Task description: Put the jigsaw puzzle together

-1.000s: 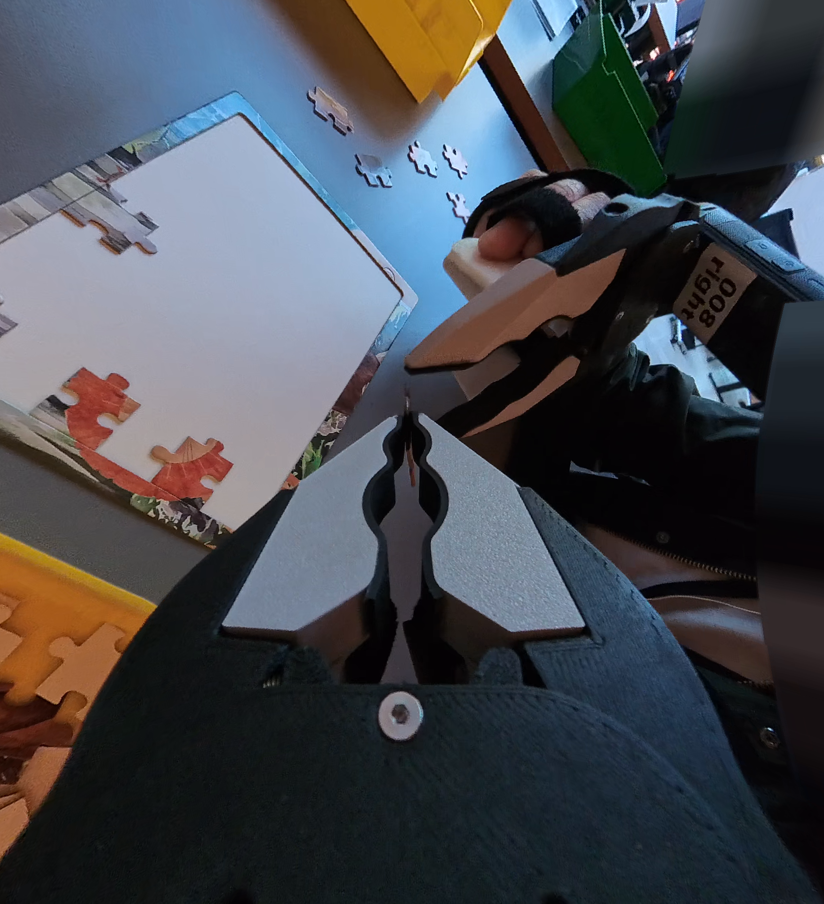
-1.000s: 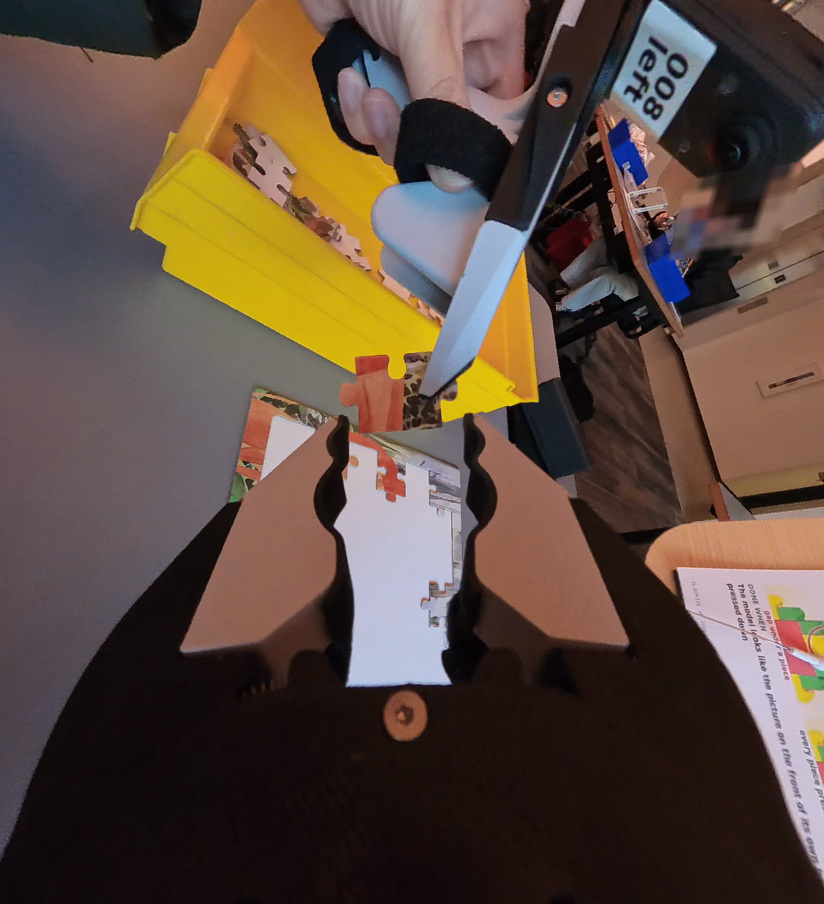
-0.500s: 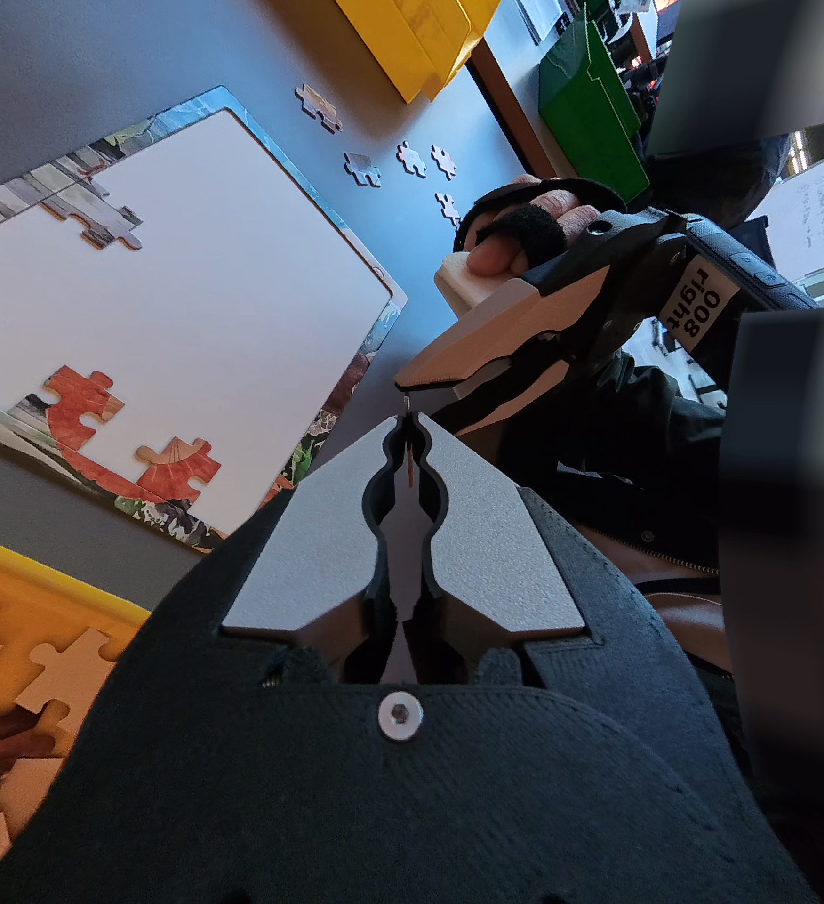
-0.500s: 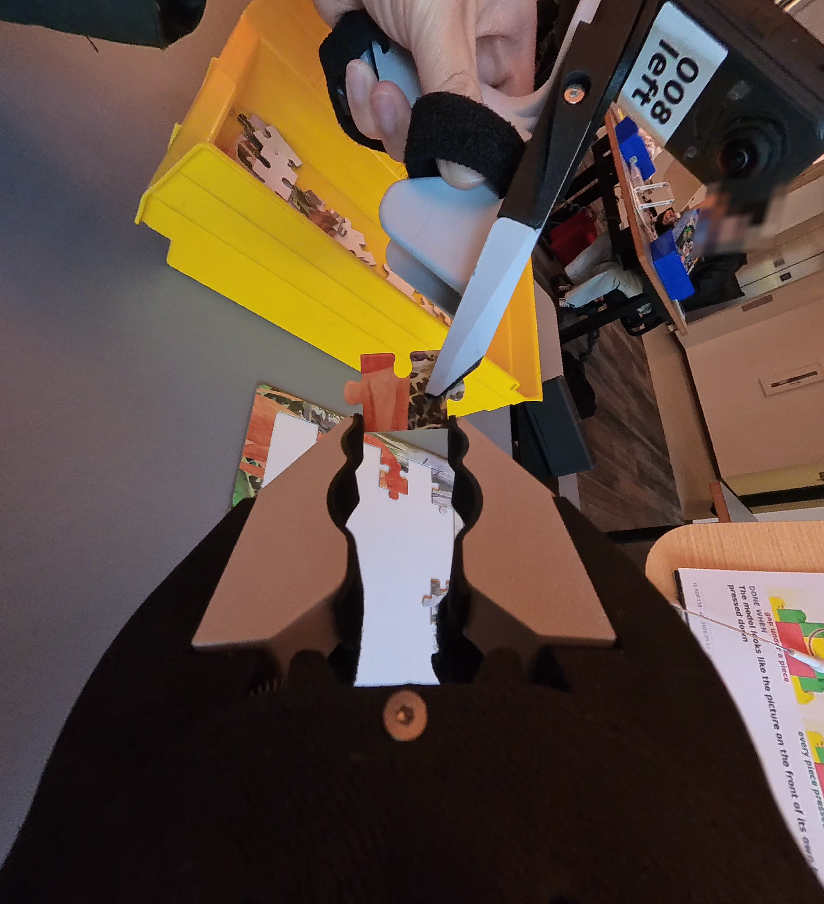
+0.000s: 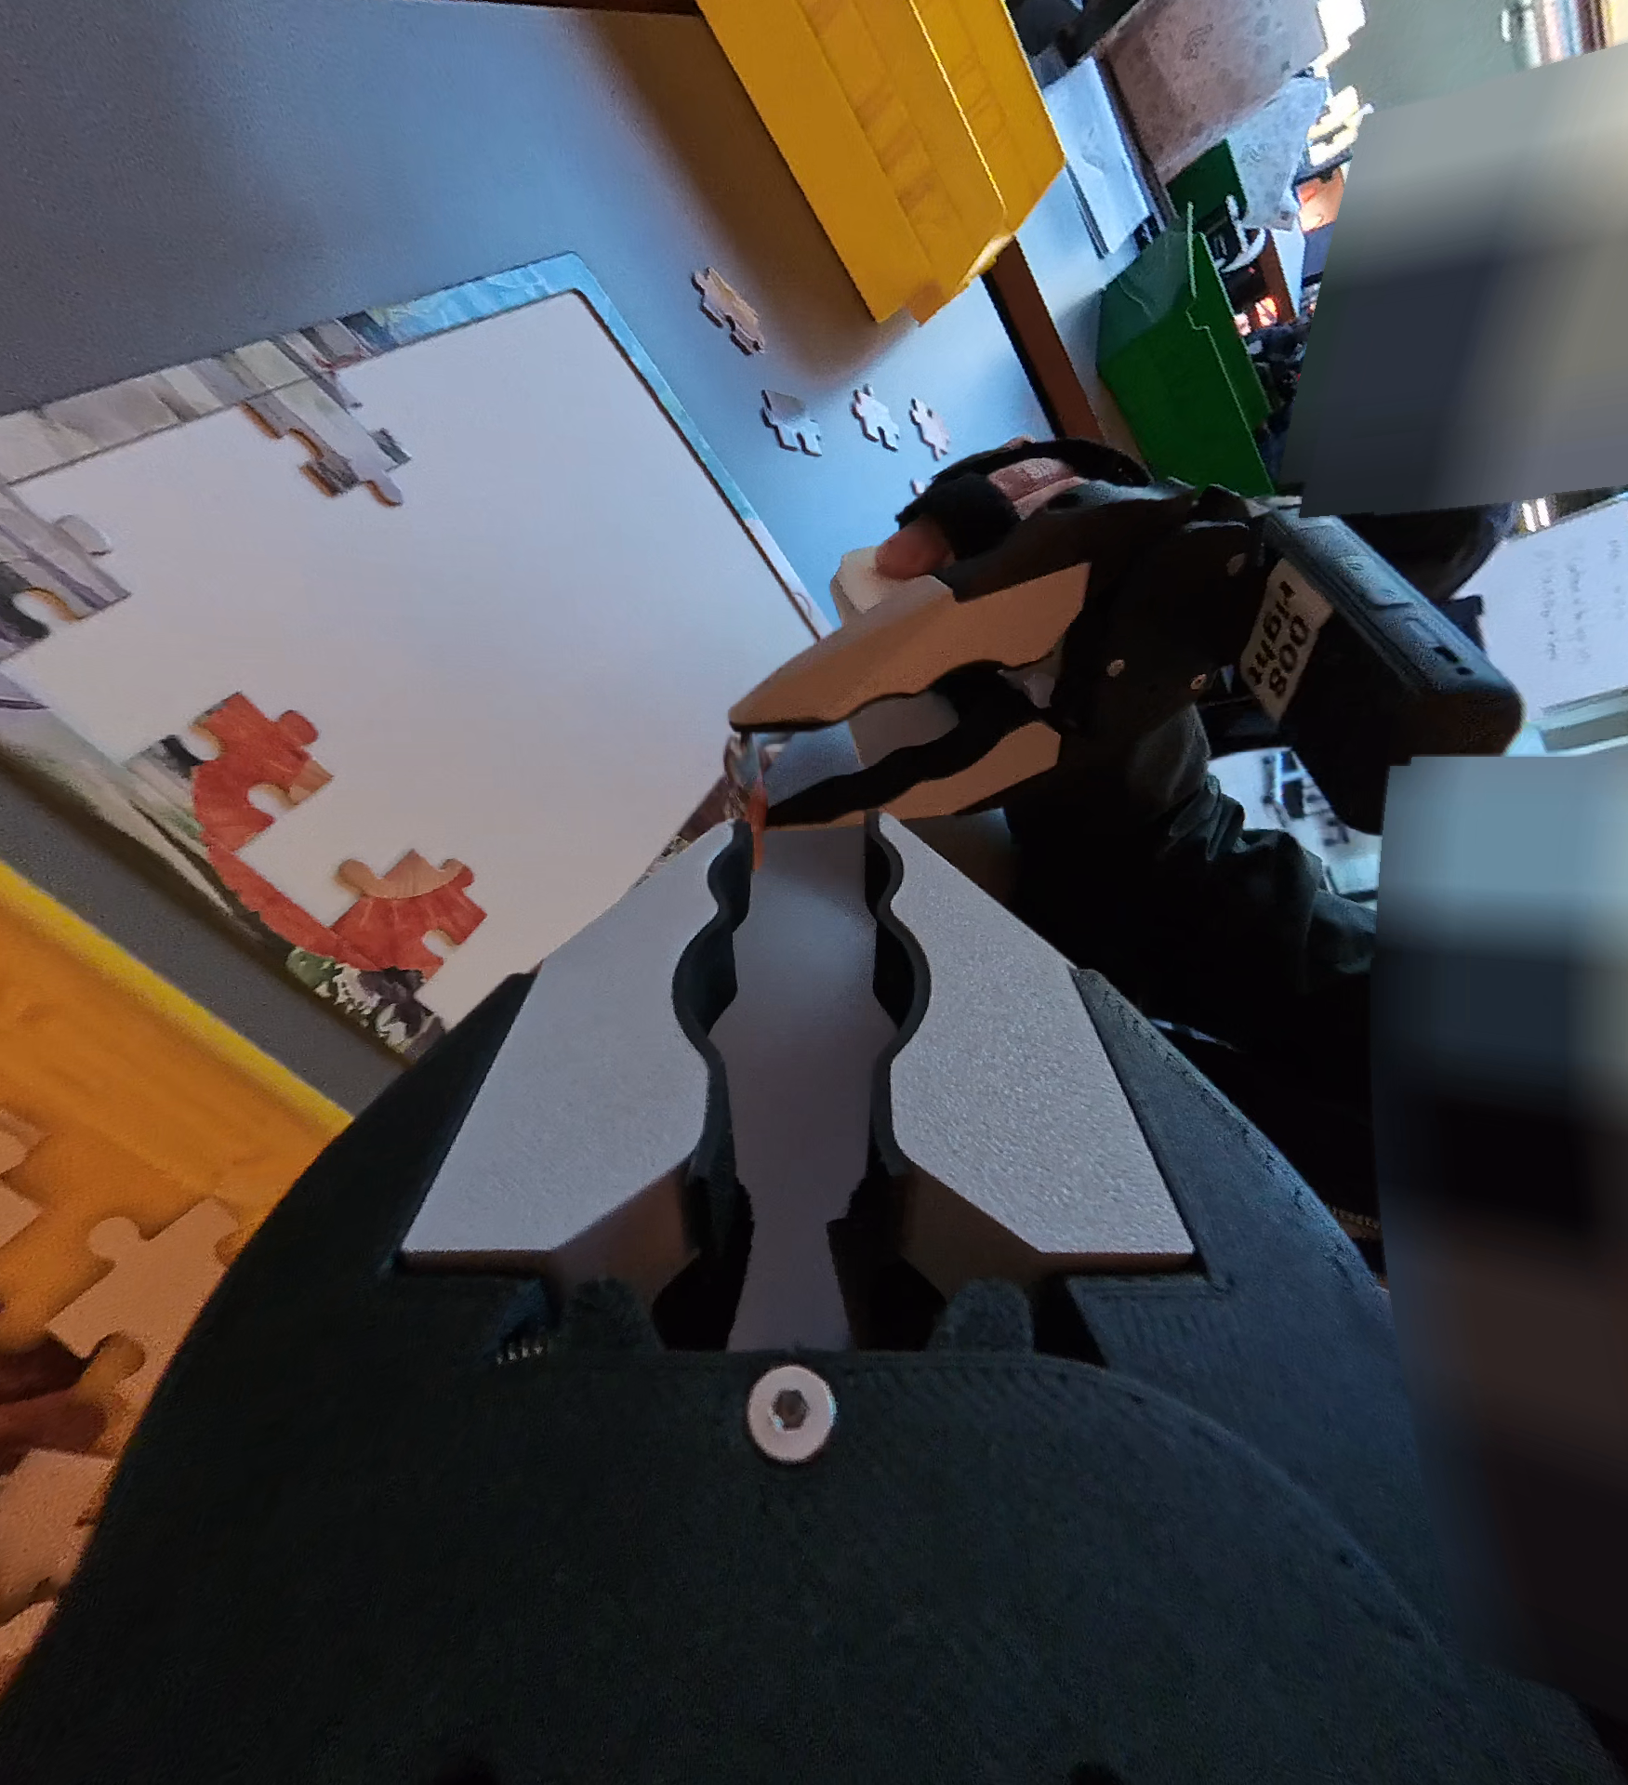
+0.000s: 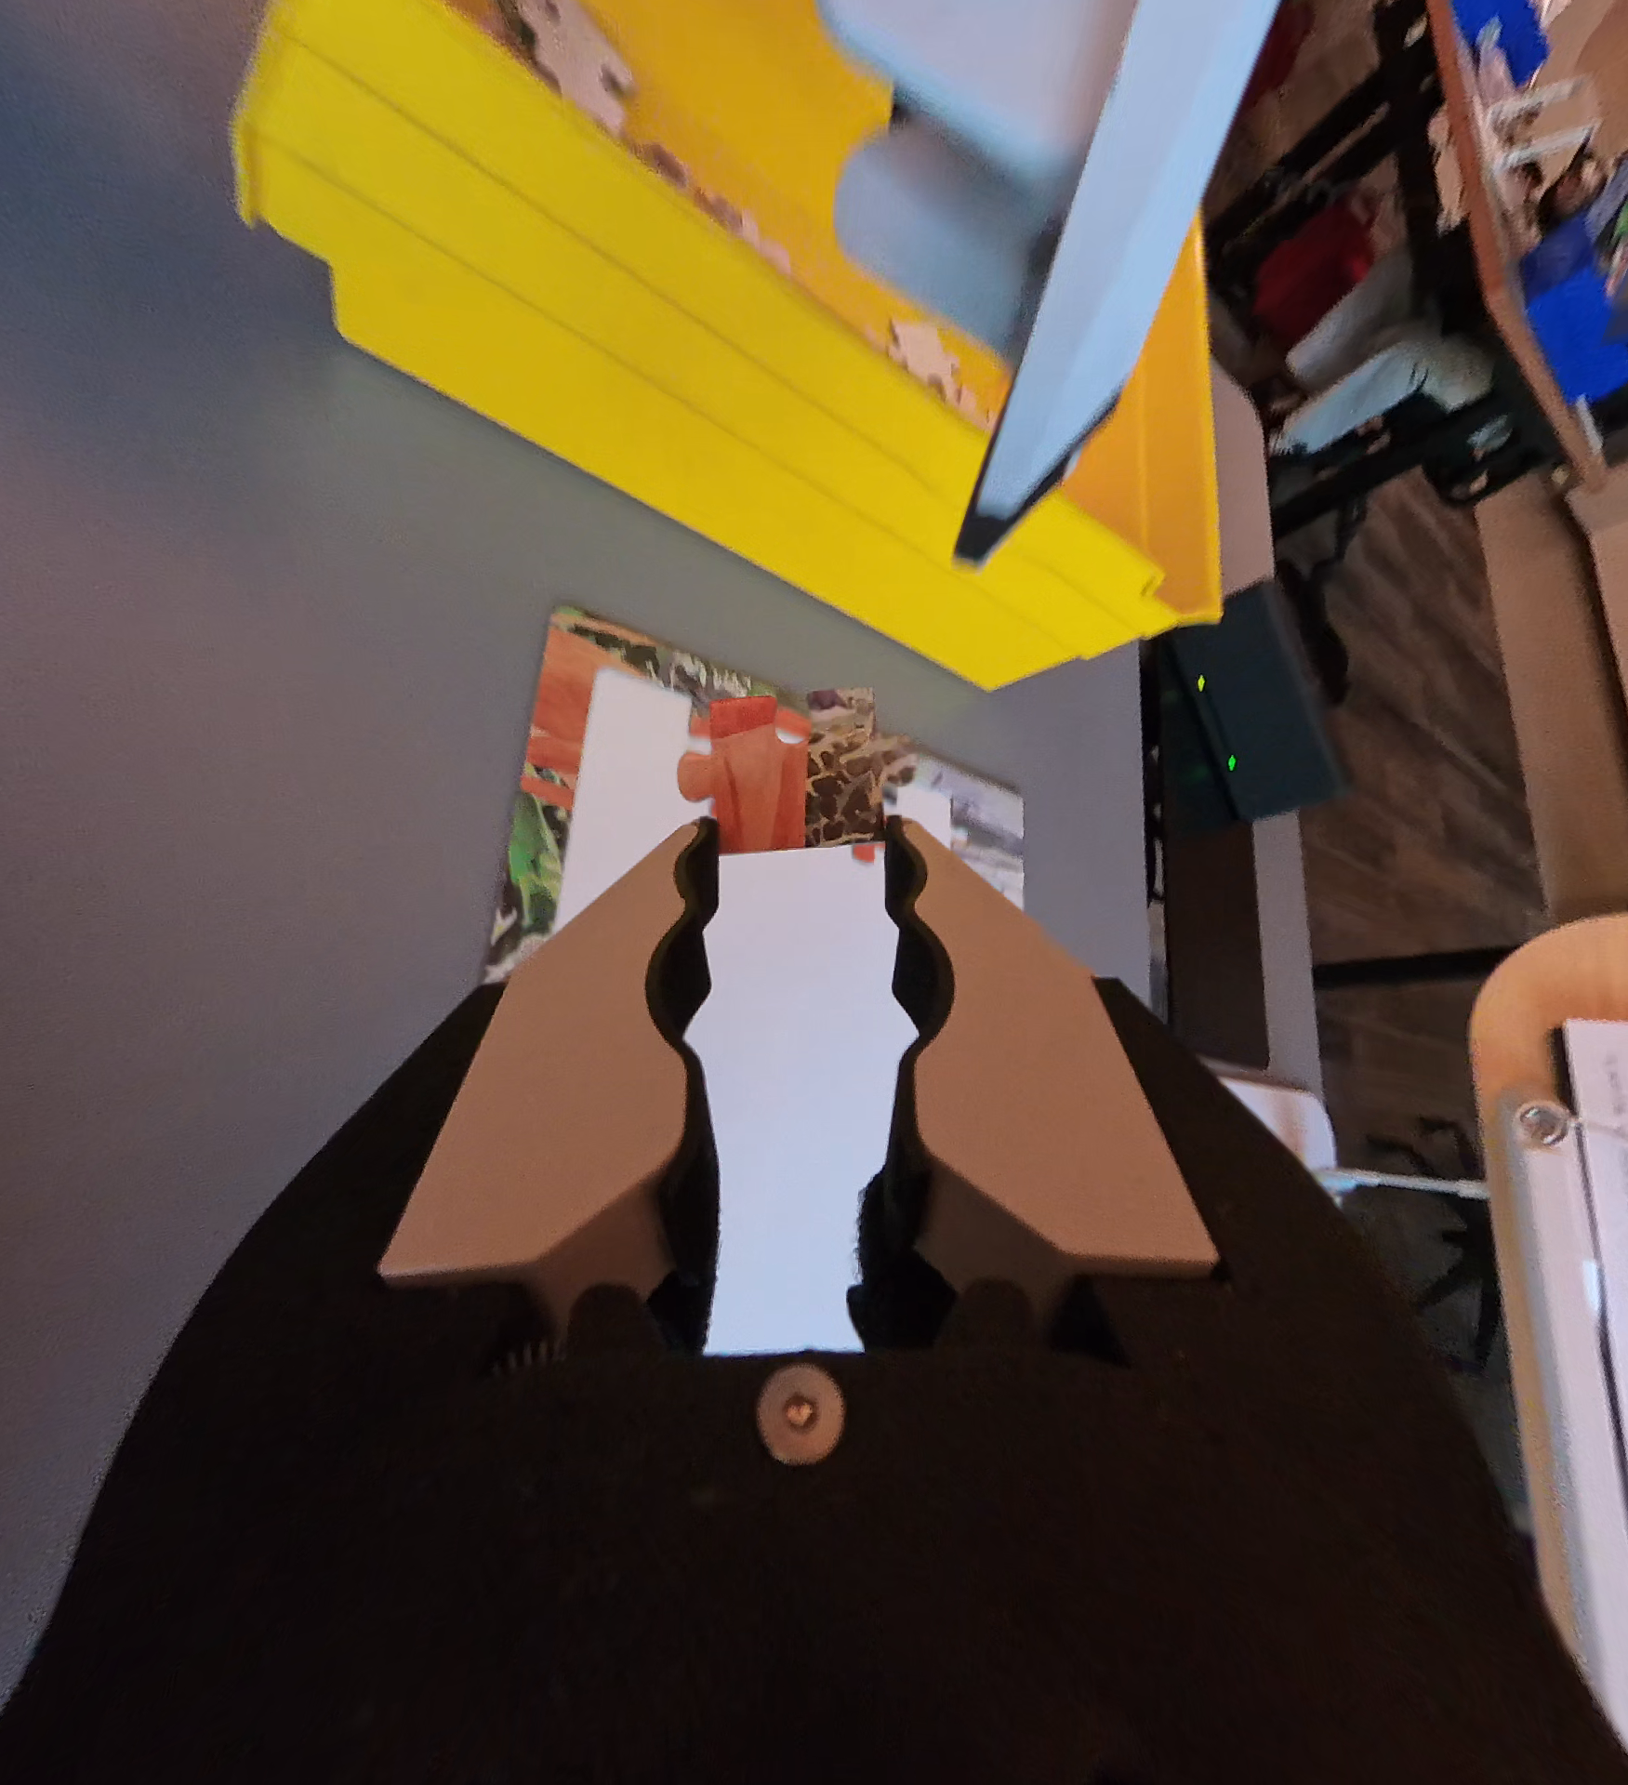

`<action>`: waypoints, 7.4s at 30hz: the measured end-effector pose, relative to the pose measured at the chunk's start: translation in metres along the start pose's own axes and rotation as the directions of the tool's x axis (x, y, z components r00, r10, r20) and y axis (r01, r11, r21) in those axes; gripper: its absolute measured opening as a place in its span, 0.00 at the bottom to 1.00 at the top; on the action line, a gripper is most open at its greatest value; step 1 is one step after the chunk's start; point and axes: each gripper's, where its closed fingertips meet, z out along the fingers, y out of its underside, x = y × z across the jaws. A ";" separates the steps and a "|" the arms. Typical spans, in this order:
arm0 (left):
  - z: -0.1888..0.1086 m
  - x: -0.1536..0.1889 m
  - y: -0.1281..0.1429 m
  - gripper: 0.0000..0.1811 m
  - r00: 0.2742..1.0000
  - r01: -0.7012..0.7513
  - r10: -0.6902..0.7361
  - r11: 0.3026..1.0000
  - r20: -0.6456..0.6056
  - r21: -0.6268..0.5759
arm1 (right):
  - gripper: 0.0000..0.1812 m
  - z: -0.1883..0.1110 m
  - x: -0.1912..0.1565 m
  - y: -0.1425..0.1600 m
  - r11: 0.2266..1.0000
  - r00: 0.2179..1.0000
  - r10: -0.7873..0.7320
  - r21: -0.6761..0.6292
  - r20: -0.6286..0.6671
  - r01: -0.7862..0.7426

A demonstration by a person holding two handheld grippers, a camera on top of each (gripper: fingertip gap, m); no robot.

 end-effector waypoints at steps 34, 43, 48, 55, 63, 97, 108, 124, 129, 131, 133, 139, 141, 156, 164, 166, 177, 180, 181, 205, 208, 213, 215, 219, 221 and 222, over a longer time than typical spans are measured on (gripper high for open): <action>0.007 0.020 -0.023 0.00 0.995 -0.066 0.076 0.989 -0.071 0.133 | 0.06 -0.031 0.048 -0.036 0.916 0.936 0.341 0.254 -0.087 -0.311; 0.005 0.020 -0.027 0.00 0.995 -0.064 0.075 0.985 -0.068 0.160 | 0.15 -0.039 0.054 -0.041 0.898 0.928 0.361 0.302 -0.094 -0.319; 0.005 0.019 -0.028 0.00 0.995 -0.085 0.091 0.983 -0.035 0.161 | 0.18 -0.027 0.048 -0.044 0.903 0.926 0.368 0.273 -0.088 -0.333; 0.002 0.028 -0.032 0.00 0.991 -0.099 0.114 0.976 -0.065 0.191 | 0.20 -0.026 0.054 -0.045 0.882 0.903 0.417 0.289 -0.108 -0.373; 0.000 0.027 -0.036 0.00 0.992 -0.105 0.118 0.971 -0.047 0.216 | 0.24 -0.021 0.055 -0.052 0.847 0.864 0.491 0.294 -0.113 -0.443; 0.022 0.024 -0.009 0.00 0.992 -0.111 0.113 0.993 -0.051 0.034 | 0.24 -0.030 0.039 -0.035 0.991 0.979 0.061 0.129 -0.194 -0.036; 0.016 0.022 -0.015 0.00 0.993 -0.115 0.117 0.991 -0.033 0.069 | 0.19 -0.027 0.025 -0.032 0.996 0.992 0.009 0.091 -0.128 0.003; 0.005 0.026 -0.027 0.00 0.992 -0.102 0.112 0.983 -0.056 0.152 | 0.15 -0.028 0.041 -0.043 0.967 0.966 0.210 0.178 -0.150 -0.182; 0.007 0.028 -0.027 0.00 0.992 -0.098 0.110 0.983 -0.068 0.157 | 0.16 -0.029 0.057 -0.033 0.972 0.940 0.224 0.127 -0.258 -0.197; 0.007 0.028 -0.027 0.00 0.991 -0.101 0.113 0.983 -0.069 0.152 | 0.15 -0.035 0.067 -0.029 0.965 0.918 0.254 0.141 -0.304 -0.221; 0.007 0.030 -0.026 0.00 0.990 -0.102 0.114 0.984 -0.080 0.149 | 0.14 -0.040 0.074 -0.030 0.950 0.899 0.303 0.180 -0.317 -0.256; 0.005 0.028 -0.029 0.00 0.991 -0.101 0.113 0.981 -0.066 0.168 | 0.16 -0.040 0.069 -0.026 0.957 0.917 0.281 0.158 -0.282 -0.245; 0.004 0.028 -0.030 0.00 0.992 -0.096 0.109 0.980 -0.069 0.174 | 0.19 -0.037 0.062 -0.025 0.966 0.937 0.250 0.135 -0.246 -0.222; 0.024 0.026 -0.017 0.00 0.992 -0.110 0.114 0.991 -0.054 0.077 | 0.13 -0.043 0.071 -0.031 0.947 0.913 0.302 0.198 -0.275 -0.254; 0.006 0.028 -0.034 0.00 0.992 -0.080 0.098 0.976 -0.079 0.205 | 0.19 -0.046 0.070 -0.035 0.927 0.910 0.342 0.242 -0.233 -0.287; 0.006 0.028 -0.035 0.00 0.992 -0.082 0.099 0.974 -0.072 0.210 | 0.22 -0.041 0.066 -0.031 0.939 0.920 0.322 0.200 -0.224 -0.280; 0.006 0.026 -0.036 0.00 0.993 -0.081 0.097 0.972 -0.061 0.219 | 0.22 -0.037 0.056 -0.034 0.941 0.935 0.311 0.192 -0.168 -0.278; 0.008 0.028 -0.035 0.00 0.993 -0.083 0.099 0.974 -0.068 0.213 | 0.22 -0.032 0.054 -0.032 0.954 0.942 0.281 0.161 -0.187 -0.253; 0.010 0.028 -0.034 0.00 0.993 -0.085 0.101 0.975 -0.069 0.206 | 0.22 -0.031 0.057 -0.031 0.957 0.938 0.276 0.156 -0.209 -0.246; 0.008 0.020 -0.035 0.00 0.996 -0.029 0.047 0.975 -0.079 0.221 | 0.26 -0.026 0.055 -0.037 0.934 0.929 0.319 0.227 -0.186 -0.275; 0.005 0.019 -0.038 0.00 0.996 -0.022 0.042 0.970 -0.077 0.243 | 0.26 -0.027 0.057 -0.042 0.913 0.912 0.368 0.256 -0.180 -0.317; 0.002 0.018 -0.041 0.00 0.996 -0.015 0.037 0.963 -0.079 0.267 | 0.20 -0.023 0.062 -0.042 0.900 0.885 0.408 0.263 -0.226 -0.348; 0.001 0.018 -0.041 0.00 0.996 -0.013 0.036 0.963 -0.079 0.269 | 0.19 -0.022 0.062 -0.042 0.902 0.883 0.404 0.266 -0.239 -0.340; 0.000 0.019 -0.042 0.00 0.995 0.000 0.028 0.961 -0.095 0.275 | 0.19 -0.023 0.063 -0.043 0.902 0.881 0.402 0.273 -0.249 -0.335; 0.001 0.017 -0.040 0.00 0.995 0.007 0.018 0.965 -0.095 0.262 | 0.19 -0.021 0.061 -0.041 0.909 0.888 0.390 0.257 -0.244 -0.328; 0.002 0.015 -0.038 0.00 0.995 0.015 0.010 0.967 -0.095 0.254 | 0.19 -0.020 0.060 -0.039 0.913 0.892 0.382 0.247 -0.241 -0.325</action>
